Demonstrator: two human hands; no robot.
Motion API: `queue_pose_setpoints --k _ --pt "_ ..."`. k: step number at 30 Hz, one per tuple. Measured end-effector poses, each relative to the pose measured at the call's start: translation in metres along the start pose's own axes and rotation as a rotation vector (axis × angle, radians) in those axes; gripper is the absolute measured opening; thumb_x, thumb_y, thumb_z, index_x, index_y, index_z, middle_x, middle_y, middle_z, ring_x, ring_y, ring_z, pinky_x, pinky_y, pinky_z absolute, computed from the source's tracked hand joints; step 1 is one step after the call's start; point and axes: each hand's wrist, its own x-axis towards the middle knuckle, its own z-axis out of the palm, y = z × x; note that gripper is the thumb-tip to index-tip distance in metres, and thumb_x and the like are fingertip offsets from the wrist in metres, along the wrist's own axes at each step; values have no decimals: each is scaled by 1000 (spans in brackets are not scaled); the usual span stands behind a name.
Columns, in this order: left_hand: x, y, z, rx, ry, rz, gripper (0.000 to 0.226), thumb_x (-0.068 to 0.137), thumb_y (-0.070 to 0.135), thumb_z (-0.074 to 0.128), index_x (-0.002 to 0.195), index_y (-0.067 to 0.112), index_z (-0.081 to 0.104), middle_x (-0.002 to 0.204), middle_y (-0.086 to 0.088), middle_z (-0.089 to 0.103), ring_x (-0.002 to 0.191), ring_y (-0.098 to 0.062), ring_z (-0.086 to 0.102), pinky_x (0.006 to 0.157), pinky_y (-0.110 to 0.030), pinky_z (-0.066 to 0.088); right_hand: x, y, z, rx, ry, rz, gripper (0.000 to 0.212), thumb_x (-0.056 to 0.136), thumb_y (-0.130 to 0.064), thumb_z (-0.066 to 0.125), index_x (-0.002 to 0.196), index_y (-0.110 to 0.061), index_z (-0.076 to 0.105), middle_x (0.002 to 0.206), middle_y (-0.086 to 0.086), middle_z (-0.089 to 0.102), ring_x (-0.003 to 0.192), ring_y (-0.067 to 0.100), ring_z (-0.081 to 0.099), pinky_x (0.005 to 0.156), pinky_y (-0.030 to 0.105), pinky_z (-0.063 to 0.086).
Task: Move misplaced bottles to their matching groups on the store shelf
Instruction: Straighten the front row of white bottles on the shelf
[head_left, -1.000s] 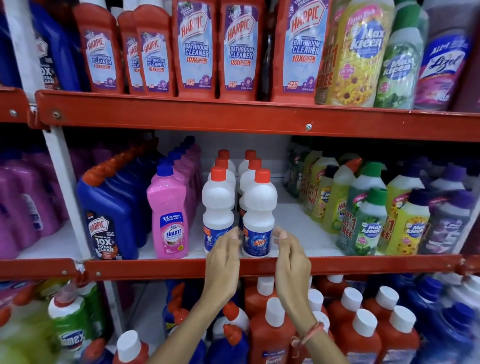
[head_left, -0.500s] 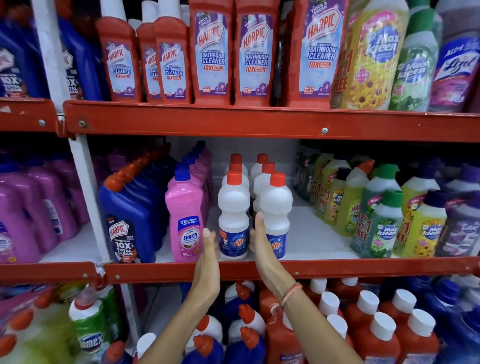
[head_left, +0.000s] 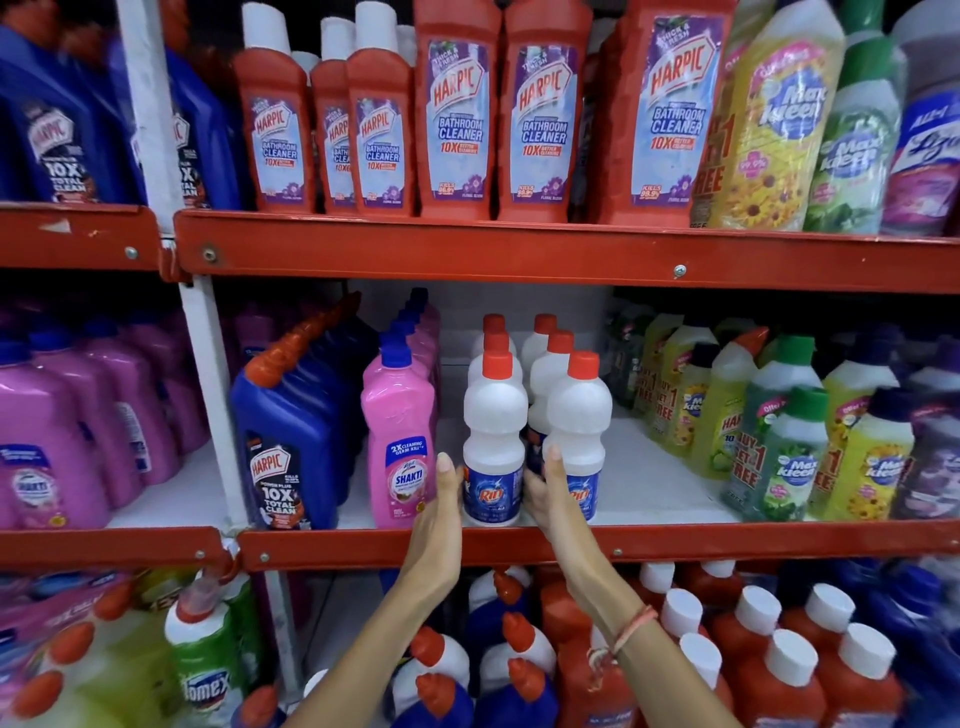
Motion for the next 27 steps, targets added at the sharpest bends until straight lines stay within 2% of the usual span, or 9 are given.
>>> queue_pose_setpoints --k 3,6,9,11,14,16,19,23,27 --pt "2 -3 -3 43 -17 -22 131 44 107 22 147 27 40 150 6 45 139 -15 42 121 -43 29 -6 -7 5 -54 38 -24 71 72 -92 25 110 -45 64 121 -18 64 116 3 58 103 27 40" --pt "-1 -3 -8 47 -35 -27 124 51 105 21 144 28 45 148 2 50 138 -17 45 120 -45 31 -12 -9 15 -72 166 -54 73 75 -89 28 109 -37 66 118 -8 68 111 9 61 105 35 43" --pt "-11 -5 -17 51 46 41 85 76 81 23 128 26 62 131 3 65 123 -14 58 110 -37 42 -25 -9 37 -51 510 -202 40 100 -51 35 98 -30 69 106 1 72 104 19 64 98 42 49" --pt "-15 -11 -28 28 221 112 61 85 65 28 104 26 70 113 0 74 109 -16 66 99 -33 48 -33 -8 59 24 628 -313 30 104 -30 39 97 -32 68 104 1 73 102 21 67 94 46 53" --pt "-18 -16 -52 54 463 228 48 100 48 30 103 20 68 108 -4 72 107 -21 65 89 -29 48 -33 -10 88 34 415 -306 30 104 -28 39 100 -36 67 105 -9 73 101 9 67 94 33 52" --pt "-17 -17 -68 120 514 246 42 104 36 29 116 14 63 115 -6 66 111 -21 60 83 -16 40 -26 -11 101 -21 205 -216 28 103 -39 37 120 -39 59 126 -11 63 113 2 59 98 22 44" --pt "-17 -14 -79 172 433 207 50 102 40 26 131 14 57 127 -5 63 119 -19 56 92 -21 38 -9 -16 108 -150 88 -72 63 98 -58 31 152 -25 30 154 -4 38 140 14 40 115 30 31" --pt "-16 -13 -85 147 264 135 79 84 69 17 142 25 50 136 4 59 129 -16 52 113 -37 37 1 -22 112 -239 82 -9 105 71 -90 21 154 -26 23 156 2 39 142 22 39 119 42 28" --pt "-14 -8 -94 104 188 76 77 86 72 14 140 31 52 140 1 58 131 -15 52 116 -37 33 -3 -24 115 -295 113 -20 79 88 -75 20 143 -24 47 142 6 57 132 25 51 114 43 36"
